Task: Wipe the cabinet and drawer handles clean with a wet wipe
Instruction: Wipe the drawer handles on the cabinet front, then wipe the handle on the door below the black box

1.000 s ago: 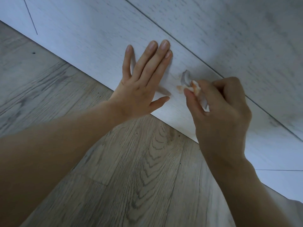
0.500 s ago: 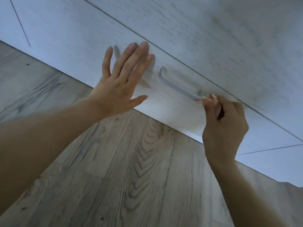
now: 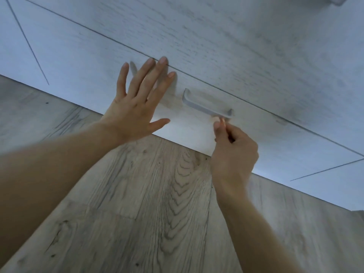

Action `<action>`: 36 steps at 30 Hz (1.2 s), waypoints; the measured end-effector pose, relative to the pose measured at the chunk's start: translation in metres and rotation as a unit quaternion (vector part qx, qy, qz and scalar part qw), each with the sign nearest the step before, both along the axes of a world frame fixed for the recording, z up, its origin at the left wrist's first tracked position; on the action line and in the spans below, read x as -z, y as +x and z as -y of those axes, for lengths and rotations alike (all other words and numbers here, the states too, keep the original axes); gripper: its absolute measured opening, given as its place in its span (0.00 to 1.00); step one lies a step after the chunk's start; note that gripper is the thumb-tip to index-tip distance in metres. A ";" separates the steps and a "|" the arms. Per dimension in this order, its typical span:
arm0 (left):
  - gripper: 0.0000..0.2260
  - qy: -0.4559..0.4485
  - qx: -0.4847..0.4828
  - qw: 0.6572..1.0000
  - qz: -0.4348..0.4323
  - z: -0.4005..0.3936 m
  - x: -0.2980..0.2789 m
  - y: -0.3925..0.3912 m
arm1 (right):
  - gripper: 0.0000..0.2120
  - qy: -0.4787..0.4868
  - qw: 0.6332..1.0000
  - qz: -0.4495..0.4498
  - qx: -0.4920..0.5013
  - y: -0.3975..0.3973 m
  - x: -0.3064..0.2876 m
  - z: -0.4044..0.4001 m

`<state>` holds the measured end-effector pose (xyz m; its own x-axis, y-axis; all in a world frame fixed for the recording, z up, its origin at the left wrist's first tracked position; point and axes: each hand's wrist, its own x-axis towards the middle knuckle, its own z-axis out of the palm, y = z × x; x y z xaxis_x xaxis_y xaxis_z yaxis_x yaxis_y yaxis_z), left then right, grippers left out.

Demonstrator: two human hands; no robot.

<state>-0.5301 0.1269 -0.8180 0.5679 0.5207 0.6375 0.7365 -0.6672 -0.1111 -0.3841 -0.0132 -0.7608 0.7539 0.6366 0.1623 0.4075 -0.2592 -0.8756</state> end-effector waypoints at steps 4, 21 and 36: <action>0.42 -0.024 -0.004 0.997 -0.071 0.005 -0.016 -0.014 | 0.06 -0.024 0.995 -0.034 -0.094 -0.022 -0.022 -0.019; 0.30 -0.356 -0.132 0.884 -0.271 0.051 -0.360 -0.099 | 0.08 -0.269 0.845 0.161 -0.433 -0.080 -0.348 -0.062; 0.27 -0.318 -0.187 0.906 -0.209 0.023 -0.719 -0.237 | 0.10 -0.204 0.784 0.308 -0.499 -0.178 -0.720 -0.115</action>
